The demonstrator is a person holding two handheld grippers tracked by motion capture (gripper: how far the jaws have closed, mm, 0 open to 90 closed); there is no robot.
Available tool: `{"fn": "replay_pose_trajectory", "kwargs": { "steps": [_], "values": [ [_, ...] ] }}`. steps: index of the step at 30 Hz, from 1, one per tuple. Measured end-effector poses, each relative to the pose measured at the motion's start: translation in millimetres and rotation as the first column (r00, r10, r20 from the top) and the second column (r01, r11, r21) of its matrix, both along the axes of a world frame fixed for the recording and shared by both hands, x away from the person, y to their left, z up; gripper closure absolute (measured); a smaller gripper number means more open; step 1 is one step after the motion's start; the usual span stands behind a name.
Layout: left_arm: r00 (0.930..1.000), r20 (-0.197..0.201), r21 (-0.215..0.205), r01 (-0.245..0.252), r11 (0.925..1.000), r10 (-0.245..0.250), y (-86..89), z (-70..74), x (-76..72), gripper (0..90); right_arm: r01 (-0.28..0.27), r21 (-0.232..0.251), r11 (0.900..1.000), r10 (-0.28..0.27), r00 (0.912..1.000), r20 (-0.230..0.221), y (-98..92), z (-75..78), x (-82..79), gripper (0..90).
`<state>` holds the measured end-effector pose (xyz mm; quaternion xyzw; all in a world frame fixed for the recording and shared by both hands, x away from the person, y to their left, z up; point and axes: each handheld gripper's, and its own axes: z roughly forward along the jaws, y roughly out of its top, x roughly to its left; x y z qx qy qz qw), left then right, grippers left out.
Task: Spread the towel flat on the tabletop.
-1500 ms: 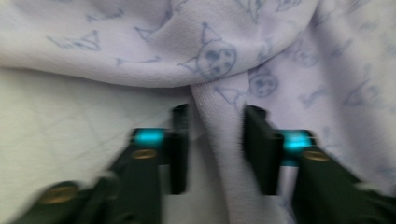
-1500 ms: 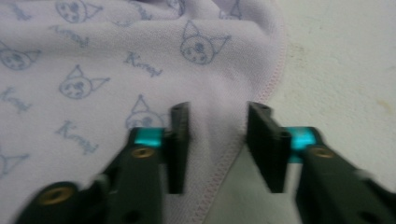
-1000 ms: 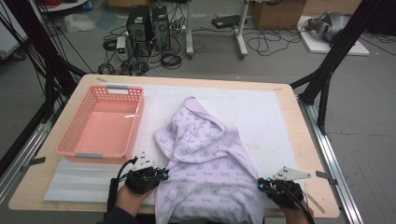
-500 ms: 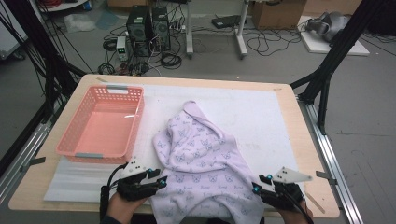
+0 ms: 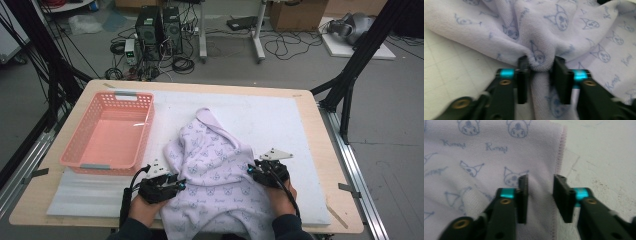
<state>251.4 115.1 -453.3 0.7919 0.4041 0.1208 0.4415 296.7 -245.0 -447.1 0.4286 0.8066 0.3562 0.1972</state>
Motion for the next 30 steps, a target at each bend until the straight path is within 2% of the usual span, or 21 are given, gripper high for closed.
{"fn": "replay_pose_trajectory", "kwargs": {
  "steps": [1, 7, 10, 16, 22, 26, 28, 30],
  "values": [
    [1.0, 0.007, 0.01, 0.006, 0.9999, -0.006, -1.1, 0.2, -0.9, 75.2, -0.013, -0.005, 1.0, 0.013, 0.9999, -0.003, -0.7, 0.5, -1.0, 86.8],
    [1.0, -0.004, -0.013, -0.004, 0.9999, 0.004, 2.0, -0.4, -5.0, 78.1, -0.015, -0.035, 0.999, 0.014, 0.9998, -0.012, -16.7, 3.5, -13.7, 88.0],
    [0.9999, -0.006, -0.013, 0.009, 0.9999, -0.009, 0.5, 0.3, -7.3, 76.6, -0.027, -0.038, 0.999, 0.026, 0.9996, -0.014, -28.3, 4.8, -28.0, 88.0],
    [0.9997, 0.0, -0.008, 0.026, 0.9996, -0.026, -3.6, 1.2, -15.7, 73.6, -0.036, -0.048, 0.998, 0.036, 0.9993, 0.0, -39.1, 12.4, -57.6, 88.1],
    [0.9998, -0.004, -0.008, 0.02, 0.9998, -0.02, -4.7, 0.7, -20.2, 65.6, -0.036, -0.078, 0.996, 0.035, 0.9993, -0.013, -55.3, 16.5, -82.5, 88.1],
    [0.9999, 0.0, -0.037, 0.014, 0.9992, -0.014, -1.1, 3.1, -20.0, 56.6, -0.026, -0.08, 0.996, 0.024, 0.9992, -0.032, -67.6, 17.3, -93.9, 88.0],
    [0.9998, 0.003, -0.043, 0.017, 0.9989, -0.017, -0.6, 3.3, -19.2, 55.0, -0.032, -0.085, 0.996, 0.029, 0.9988, -0.041, -68.5, 19.0, -94.6, 84.8],
    [0.9997, -0.004, -0.035, 0.024, 0.9991, -0.024, -2.1, 1.5, -18.1, 55.0, -0.012, -0.088, 0.996, 0.01, 0.9997, -0.02, -66.4, 21.9, -89.3, 66.7]
  ]
}}
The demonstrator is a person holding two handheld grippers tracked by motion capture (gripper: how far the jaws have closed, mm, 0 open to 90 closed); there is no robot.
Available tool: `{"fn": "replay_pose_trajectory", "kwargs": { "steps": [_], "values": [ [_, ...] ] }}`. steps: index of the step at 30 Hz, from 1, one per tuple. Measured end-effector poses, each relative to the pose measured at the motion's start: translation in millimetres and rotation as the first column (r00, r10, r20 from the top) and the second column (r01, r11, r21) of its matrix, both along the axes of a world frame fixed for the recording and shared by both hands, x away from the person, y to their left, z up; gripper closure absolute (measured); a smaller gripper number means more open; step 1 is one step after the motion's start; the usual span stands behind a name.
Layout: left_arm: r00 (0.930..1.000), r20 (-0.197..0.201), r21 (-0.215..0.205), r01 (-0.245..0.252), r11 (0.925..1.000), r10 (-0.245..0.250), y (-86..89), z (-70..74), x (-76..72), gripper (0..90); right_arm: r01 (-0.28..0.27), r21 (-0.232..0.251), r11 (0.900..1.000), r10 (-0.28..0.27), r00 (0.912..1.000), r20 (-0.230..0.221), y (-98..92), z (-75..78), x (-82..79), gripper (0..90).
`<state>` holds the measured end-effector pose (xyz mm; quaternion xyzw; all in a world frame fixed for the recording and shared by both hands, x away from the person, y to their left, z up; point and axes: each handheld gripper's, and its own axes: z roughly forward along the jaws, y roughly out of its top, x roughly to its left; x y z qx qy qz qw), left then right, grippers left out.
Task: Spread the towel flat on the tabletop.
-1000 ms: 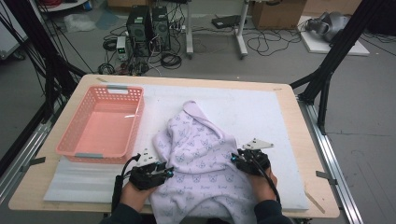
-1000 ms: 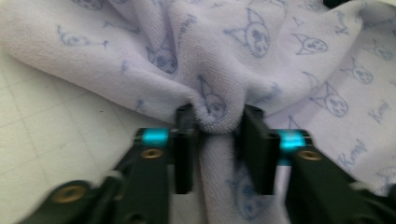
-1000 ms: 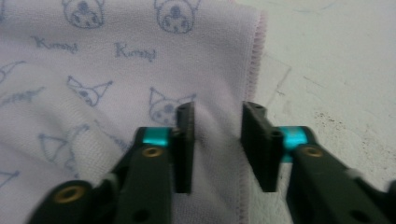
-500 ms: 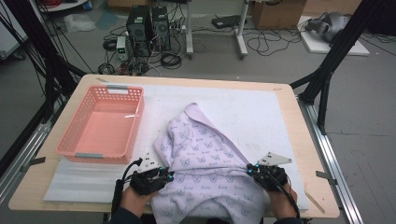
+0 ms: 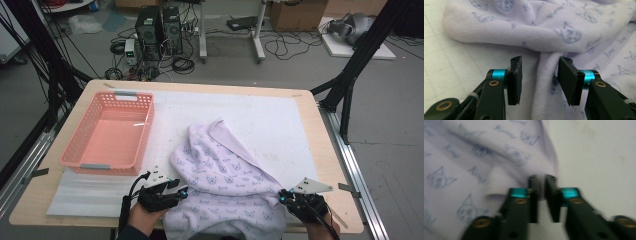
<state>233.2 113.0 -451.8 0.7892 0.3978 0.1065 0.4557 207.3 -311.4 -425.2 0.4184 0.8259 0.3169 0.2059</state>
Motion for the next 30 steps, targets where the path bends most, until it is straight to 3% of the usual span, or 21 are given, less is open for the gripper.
{"fn": "replay_pose_trajectory", "kwargs": {
  "steps": [2, 5, 10, 11, 14, 17, 19, 21, 24, 30],
  "values": [
    [0.9999, -0.002, 0.006, 0.011, 0.9999, -0.011, -2.6, -1.7, 0.5, 55.4, 0.014, 0.043, 0.999, -0.015, 0.9996, 0.026, 4.1, 3.2, 12.1, 61.7],
    [0.9996, 0.008, 0.011, 0.026, 0.9996, -0.026, -6.3, -2.6, 1.7, 57.1, -0.006, 0.05, 0.999, 0.003, 0.9983, 0.058, 23.4, 6.4, 36.8, 58.3],
    [0.9995, 0.022, 0.025, 0.024, 0.9994, -0.025, -11.5, -3.1, 4.3, 58.2, -0.104, 0.037, 0.994, 0.102, 0.9933, 0.054, 73.9, 2.0, 87.4, 55.0],
    [0.9994, 0.028, 0.044, 0.02, 0.9988, -0.021, -11.5, -2.5, 4.0, 60.8, -0.115, 0.034, 0.993, 0.113, 0.9921, 0.054, 83.5, -0.1, 96.6, 55.1],
    [0.9986, 0.017, 0.04, 0.05, 0.9979, -0.051, -12.0, -2.1, 2.9, 76.7, -0.122, -0.025, 0.992, 0.123, 0.992, 0.029, 108.0, -7.4, 117.0, 58.3],
    [0.9982, 0.026, 0.058, 0.052, 0.9969, -0.054, -14.8, -1.5, -0.2, 82.4, -0.122, -0.051, 0.991, 0.124, 0.9921, 0.022, 121.7, -14.2, 127.9, 64.9],
    [0.9981, 0.018, 0.058, 0.057, 0.9967, -0.058, -13.0, -1.2, -1.1, 83.2, -0.111, -0.056, 0.992, 0.113, 0.993, 0.033, 121.3, -14.5, 130.4, 81.3],
    [0.9983, 0.012, 0.052, 0.057, 0.997, -0.058, -11.3, -1.0, -3.0, 83.6, -0.102, -0.036, 0.994, 0.103, 0.9946, 0.017, 114.7, -13.0, 132.6, 87.5],
    [0.9976, 0.005, 0.052, 0.069, 0.9963, -0.069, -9.8, -0.1, -8.4, 83.7, -0.062, -0.075, 0.995, 0.065, 0.9971, 0.04, 101.3, -8.6, 131.1, 88.4],
    [0.9963, -0.007, 0.047, 0.086, 0.9952, -0.086, -6.9, 0.5, -17.8, 83.8, 0.09, -0.065, 0.994, -0.087, 0.9949, 0.051, 44.3, -3.1, 123.7, 90.0]
  ]
}}
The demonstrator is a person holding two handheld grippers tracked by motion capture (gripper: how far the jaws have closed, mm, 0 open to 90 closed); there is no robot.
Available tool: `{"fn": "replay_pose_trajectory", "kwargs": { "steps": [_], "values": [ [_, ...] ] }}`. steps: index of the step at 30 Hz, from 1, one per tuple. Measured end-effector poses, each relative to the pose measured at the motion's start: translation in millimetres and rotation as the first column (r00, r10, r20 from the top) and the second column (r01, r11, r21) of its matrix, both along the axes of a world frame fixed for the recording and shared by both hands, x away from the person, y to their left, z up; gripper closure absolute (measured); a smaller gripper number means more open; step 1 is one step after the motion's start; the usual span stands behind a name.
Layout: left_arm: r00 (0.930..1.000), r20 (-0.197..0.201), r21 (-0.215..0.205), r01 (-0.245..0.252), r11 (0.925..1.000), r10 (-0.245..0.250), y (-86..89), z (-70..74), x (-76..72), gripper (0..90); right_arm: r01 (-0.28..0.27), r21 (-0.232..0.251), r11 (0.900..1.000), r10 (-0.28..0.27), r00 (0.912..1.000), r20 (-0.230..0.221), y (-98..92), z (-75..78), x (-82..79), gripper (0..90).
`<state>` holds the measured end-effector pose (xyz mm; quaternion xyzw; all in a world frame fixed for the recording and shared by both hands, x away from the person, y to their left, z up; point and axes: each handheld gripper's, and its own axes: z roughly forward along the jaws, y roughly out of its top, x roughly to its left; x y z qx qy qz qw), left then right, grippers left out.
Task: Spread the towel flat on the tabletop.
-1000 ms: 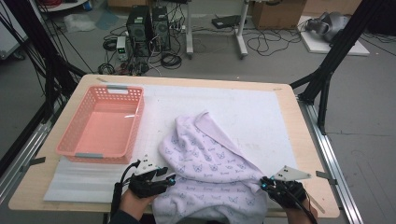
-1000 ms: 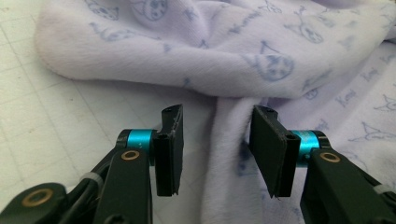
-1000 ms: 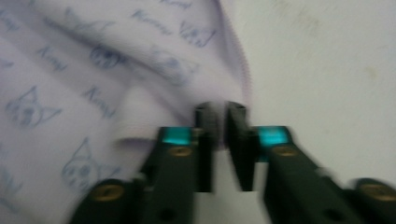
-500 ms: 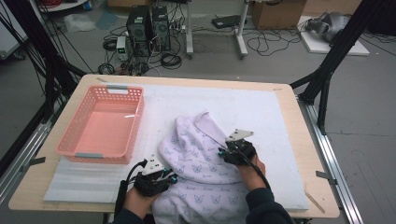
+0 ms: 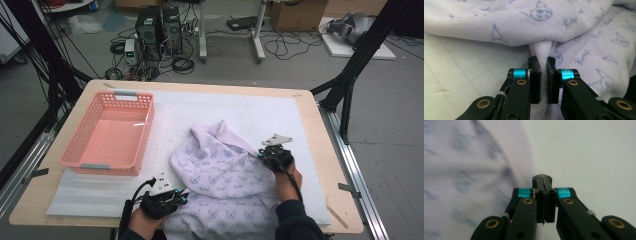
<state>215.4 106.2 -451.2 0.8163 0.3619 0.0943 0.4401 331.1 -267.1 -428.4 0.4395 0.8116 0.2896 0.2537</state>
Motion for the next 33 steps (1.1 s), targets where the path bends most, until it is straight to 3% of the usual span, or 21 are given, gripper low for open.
{"fn": "replay_pose_trajectory", "kwargs": {
  "steps": [2, 4, 6, 8, 10, 12, 15, 17, 20, 22, 25, 31, 33],
  "values": [
    [1.0, 0.004, 0.0, 0.002, 1.0, -0.002, -1.0, 0.2, -1.7, 83.8, 0.03, 0.027, 0.999, -0.03, 0.9994, -0.019, -20.1, -1.5, -4.4, 89.9],
    [1.0, 0.005, 0.004, 0.001, 1.0, -0.001, -1.1, 0.4, -2.4, 83.8, 0.004, 0.047, 0.999, -0.003, 0.9997, -0.023, -28.0, -3.2, -7.2, 88.5],
    [1.0, 0.008, 0.001, -0.003, 1.0, 0.003, -1.0, 0.0, -2.6, 83.8, -0.02, 0.075, 0.997, 0.019, 0.9998, 0.011, -25.1, -2.0, -7.3, 71.5],
    [0.9999, 0.012, 0.001, -0.007, 1.0, 0.007, -0.7, -0.3, -3.2, 83.7, -0.049, 0.109, 0.993, 0.044, 0.9979, 0.046, -15.2, 1.3, -5.3, 64.4],
    [0.9999, 0.012, -0.004, -0.009, 1.0, 0.009, -0.6, -0.7, -3.5, 83.7, -0.116, 0.128, 0.985, 0.11, 0.9923, 0.058, 0.3, 3.4, -0.6, 60.1],
    [0.9999, 0.013, -0.005, -0.005, 1.0, 0.005, 0.0, -0.9, -3.1, 83.6, -0.169, 0.101, 0.98, 0.165, 0.9854, 0.042, 19.5, 3.1, 5.4, 60.0],
    [1.0, 0.009, -0.004, -0.002, 1.0, 0.002, 0.8, -0.7, -3.5, 83.7, -0.182, -0.027, 0.983, 0.182, 0.9833, -0.001, 40.6, -3.1, 11.9, 73.2],
    [1.0, 0.006, -0.007, 0.0, 1.0, 0.0, 1.5, -0.6, -4.4, 83.7, -0.147, -0.108, 0.983, 0.146, 0.989, -0.024, 40.7, -7.3, 14.1, 85.6],
    [1.0, 0.004, -0.01, 0.005, 0.9999, -0.004, 2.4, -0.4, -5.8, 83.7, -0.053, -0.105, 0.993, 0.052, 0.9986, -0.01, 23.2, -3.5, 13.5, 87.8],
    [1.0, 0.002, -0.007, 0.008, 0.9999, -0.008, 3.3, 0.0, -7.2, 83.7, 0.011, -0.095, 0.995, -0.011, 0.9999, -0.006, 4.5, -1.1, 10.9, 88.0],
    [0.9998, -0.001, -0.01, 0.018, 0.9998, -0.018, 3.2, 0.9, -10.6, 83.7, 0.074, -0.081, 0.994, -0.077, 0.9966, -0.029, -26.0, -1.2, 2.4, 88.2],
    [0.9984, -0.01, -0.014, 0.056, 0.9983, -0.056, 0.3, 2.6, -19.5, 83.8, 0.176, -0.094, 0.98, -0.182, 0.9819, -0.053, -72.7, -5.4, -23.1, 88.1],
    [0.9982, -0.012, -0.022, 0.059, 0.998, -0.059, 0.3, 3.2, -21.2, 83.4, 0.193, -0.056, 0.98, -0.197, 0.9781, -0.068, -79.8, -4.3, -27.0, 85.6]
  ]
}}
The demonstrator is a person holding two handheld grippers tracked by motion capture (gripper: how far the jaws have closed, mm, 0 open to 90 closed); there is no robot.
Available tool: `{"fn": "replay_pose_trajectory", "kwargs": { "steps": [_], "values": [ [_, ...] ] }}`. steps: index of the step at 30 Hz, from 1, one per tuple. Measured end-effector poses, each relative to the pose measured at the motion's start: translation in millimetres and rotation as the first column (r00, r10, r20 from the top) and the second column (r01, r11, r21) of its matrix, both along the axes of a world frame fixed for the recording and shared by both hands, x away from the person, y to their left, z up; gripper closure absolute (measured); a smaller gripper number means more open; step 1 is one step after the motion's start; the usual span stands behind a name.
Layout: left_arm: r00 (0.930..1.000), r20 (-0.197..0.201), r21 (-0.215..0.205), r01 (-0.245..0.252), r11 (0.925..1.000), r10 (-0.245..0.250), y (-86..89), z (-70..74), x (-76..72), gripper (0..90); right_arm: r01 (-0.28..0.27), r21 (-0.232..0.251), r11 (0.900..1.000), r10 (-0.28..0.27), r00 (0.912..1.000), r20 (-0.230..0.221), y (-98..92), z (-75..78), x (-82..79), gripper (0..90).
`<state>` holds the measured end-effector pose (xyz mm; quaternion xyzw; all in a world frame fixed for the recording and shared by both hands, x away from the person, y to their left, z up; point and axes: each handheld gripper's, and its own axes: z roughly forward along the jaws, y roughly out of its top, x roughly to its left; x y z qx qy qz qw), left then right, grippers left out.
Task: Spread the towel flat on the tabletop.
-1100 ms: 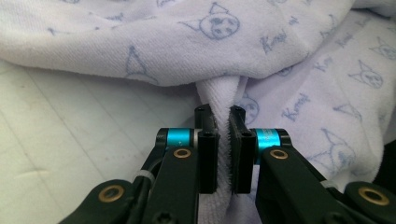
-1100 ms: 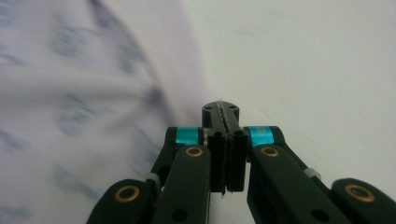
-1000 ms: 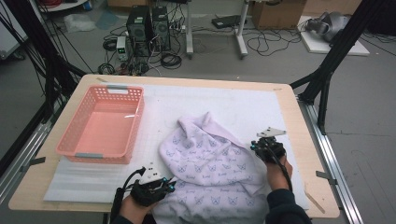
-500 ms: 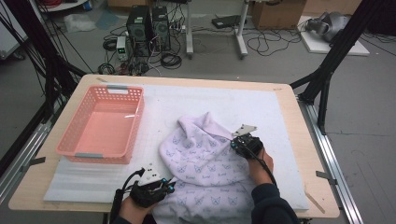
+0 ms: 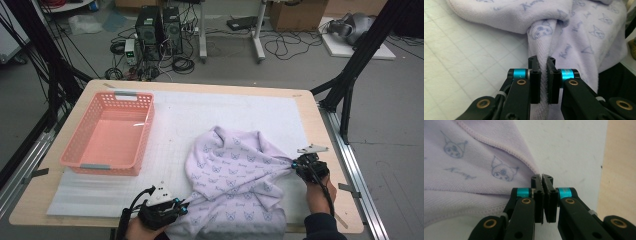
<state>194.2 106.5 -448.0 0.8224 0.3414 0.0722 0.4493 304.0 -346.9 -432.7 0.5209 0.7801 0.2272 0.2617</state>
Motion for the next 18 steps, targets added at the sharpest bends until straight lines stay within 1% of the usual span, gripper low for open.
{"fn": "replay_pose_trajectory", "kwargs": {
  "steps": [1, 2, 3, 4, 5, 6, 8, 9, 10, 11, 12, 13, 14, 15, 16, 17, 18],
  "values": [
    [1.0, 0.003, -0.006, 0.001, 1.0, -0.001, 0.6, 0.7, -0.1, 82.8, 0.001, 0.012, 1.0, -0.001, 0.9999, 0.012, -0.2, 1.8, -1.4, 79.7],
    [0.9999, 0.012, -0.021, -0.004, 0.9998, 0.004, 1.5, 1.8, 0.4, 81.0, -0.008, 0.028, 1.0, 0.007, 0.9994, 0.034, 1.5, 3.9, -2.0, 72.0],
    [0.9995, 0.025, -0.036, -0.018, 0.9992, 0.019, 2.9, 3.2, 1.5, 75.2, -0.019, 0.05, 0.999, 0.016, 0.9981, 0.059, 4.7, 6.7, -2.3, 65.6],
    [0.9985, 0.037, -0.053, -0.039, 0.9978, 0.041, 5.2, 5.1, 3.3, 67.4, -0.041, 0.074, 0.996, 0.035, 0.9955, 0.089, 9.1, 9.4, -1.7, 62.6],
    [0.9973, 0.045, -0.074, -0.054, 0.9958, 0.057, 8.1, 7.5, 5.6, 63.0, -0.063, 0.092, 0.994, 0.052, 0.9926, 0.109, 15.1, 12.2, -1.1, 61.2],
    [0.9961, 0.053, -0.096, -0.066, 0.9932, 0.071, 11.0, 10.2, 8.2, 61.5, -0.091, 0.103, 0.99, 0.078, 0.9893, 0.124, 22.2, 14.5, 0.1, 60.0],
    [0.9925, 0.063, -0.136, -0.095, 0.9861, 0.105, 16.0, 15.6, 15.0, 53.8, -0.138, 0.102, 0.985, 0.121, 0.9806, 0.155, 38.4, 17.6, 3.4, 56.2],
    [0.9913, 0.062, -0.148, -0.106, 0.9833, 0.116, 17.6, 17.9, 19.0, 52.0, -0.166, 0.122, 0.979, 0.146, 0.9762, 0.16, 46.5, 18.0, 5.9, 55.3],
    [0.9901, 0.066, -0.15, -0.113, 0.9822, 0.124, 18.5, 20.2, 24.8, 50.9, -0.195, 0.143, 0.97, 0.172, 0.9721, 0.159, 55.0, 17.6, 8.4, 54.4],
    [0.9892, 0.069, -0.153, -0.117, 0.9812, 0.129, 18.3, 21.2, 28.8, 50.5, -0.215, 0.139, 0.967, 0.194, 0.9694, 0.15, 65.7, 16.0, 12.6, 53.4],
    [0.9887, 0.071, -0.149, -0.121, 0.9814, 0.132, 17.8, 22.5, 35.1, 49.9, -0.224, 0.132, 0.966, 0.205, 0.9681, 0.144, 71.5, 14.2, 15.8, 53.0],
    [0.9879, 0.069, -0.146, -0.128, 0.9809, 0.139, 16.7, 23.6, 42.3, 49.0, -0.229, 0.127, 0.965, 0.212, 0.9685, 0.13, 78.8, 11.2, 20.2, 52.3],
    [0.9867, 0.068, -0.141, -0.137, 0.9805, 0.148, 15.9, 24.8, 50.0, 48.7, -0.228, 0.111, 0.967, 0.215, 0.9689, 0.124, 84.7, 8.0, 24.9, 51.9],
    [0.9859, 0.061, -0.146, -0.145, 0.9786, 0.156, 14.3, 25.6, 57.9, 47.9, -0.217, 0.08, 0.973, 0.207, 0.9711, 0.119, 89.5, 5.1, 29.8, 51.4],
    [0.9857, 0.056, -0.146, -0.149, 0.978, 0.159, 13.0, 26.5, 66.1, 47.5, -0.191, 0.038, 0.981, 0.186, 0.9751, 0.121, 92.8, 2.4, 34.6, 49.8],
    [0.9851, 0.053, -0.15, -0.154, 0.9766, 0.164, 10.8, 27.3, 73.9, 47.4, -0.17, 0.016, 0.985, 0.167, 0.978, 0.125, 93.7, -0.4, 39.9, 50.1],
    [0.9845, 0.05, -0.146, -0.159, 0.9764, 0.168, 7.7, 28.0, 81.8, 47.1, -0.153, 0.009, 0.988, 0.15, 0.981, 0.123, 92.6, -3.2, 45.2, 52.1]
  ]
}}
